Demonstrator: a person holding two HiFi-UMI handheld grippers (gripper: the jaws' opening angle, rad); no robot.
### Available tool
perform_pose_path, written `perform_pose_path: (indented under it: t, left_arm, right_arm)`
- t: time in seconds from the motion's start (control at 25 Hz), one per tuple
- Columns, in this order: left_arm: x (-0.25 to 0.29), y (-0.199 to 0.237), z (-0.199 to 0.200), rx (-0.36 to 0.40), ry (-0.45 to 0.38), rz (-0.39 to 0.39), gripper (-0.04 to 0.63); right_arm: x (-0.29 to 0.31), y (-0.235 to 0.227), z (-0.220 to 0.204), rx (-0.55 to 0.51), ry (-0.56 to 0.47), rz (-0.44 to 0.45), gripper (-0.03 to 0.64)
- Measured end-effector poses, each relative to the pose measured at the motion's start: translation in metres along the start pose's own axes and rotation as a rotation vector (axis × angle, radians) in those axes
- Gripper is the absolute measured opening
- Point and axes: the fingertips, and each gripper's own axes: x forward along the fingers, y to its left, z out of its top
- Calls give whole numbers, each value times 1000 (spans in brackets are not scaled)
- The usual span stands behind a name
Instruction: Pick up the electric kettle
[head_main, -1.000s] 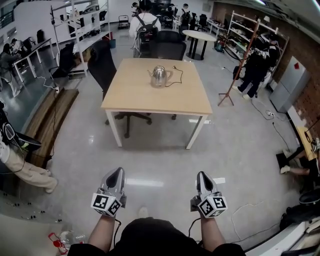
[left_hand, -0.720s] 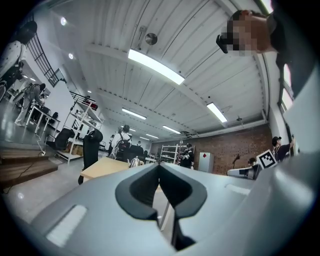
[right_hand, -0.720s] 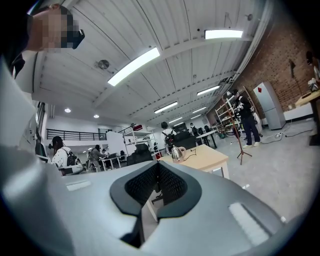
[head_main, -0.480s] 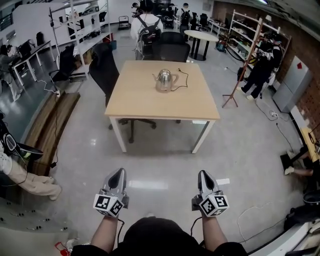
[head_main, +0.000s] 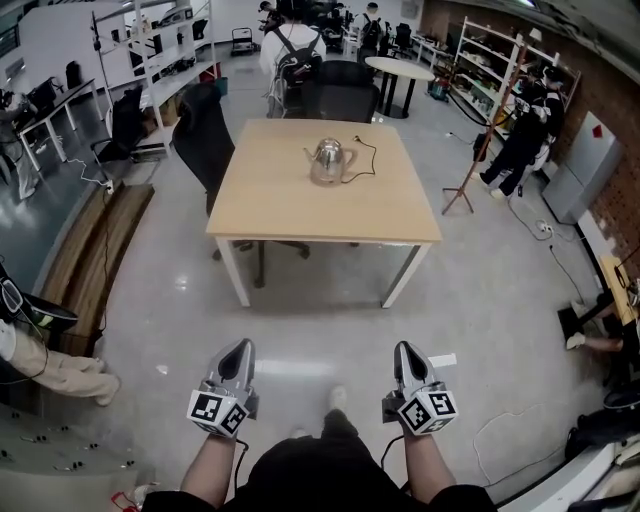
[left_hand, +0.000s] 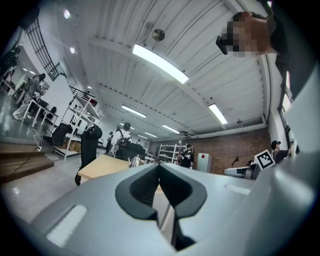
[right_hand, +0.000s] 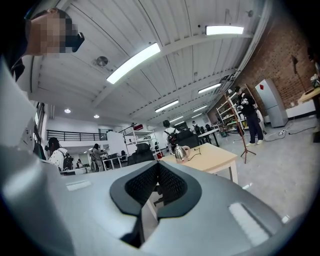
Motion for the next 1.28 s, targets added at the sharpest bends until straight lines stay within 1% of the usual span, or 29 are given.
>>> perform_pose_path:
  t: [0.2,0.32,0.4,0.52,0.6,0.72,0.8,0.96,1.12,1.28]
  left_arm:
    - [11,9,4,5,-8,19,0]
    - [24,14,4,8,-19,32,0]
    - [36,16,3,4,-23,37,0]
    - [54,15,3,9,-21,24,0]
    - [64,17,4,19,-15,18,0]
    - [79,21,3,17,-11,16,0]
    - [91,22,4,9,-23,7,0]
    - [116,25,14,14,-66,-28,0]
    - [140,32,16,16,-76,-10,0]
    - [161,34,18,9,-82,1,0]
  right_arm:
    - [17,-5,9,-1,-4,23,2]
    - [32,-8,17,-13,-13,56,2]
    - [43,-14,22,-18,-18,61,2]
    - [58,-24,31,0,-52,67,2]
    - [72,-22,37,24,-80,93,2]
    - [92,-14,39,15,-77,136,2]
    - [104,-17,40,3,-66,152,2]
    - [131,-27,46,1,-64,162,2]
    - [150,-45,51,-15,-56,167,2]
    - [162,-70,56,-9,-56,150,2]
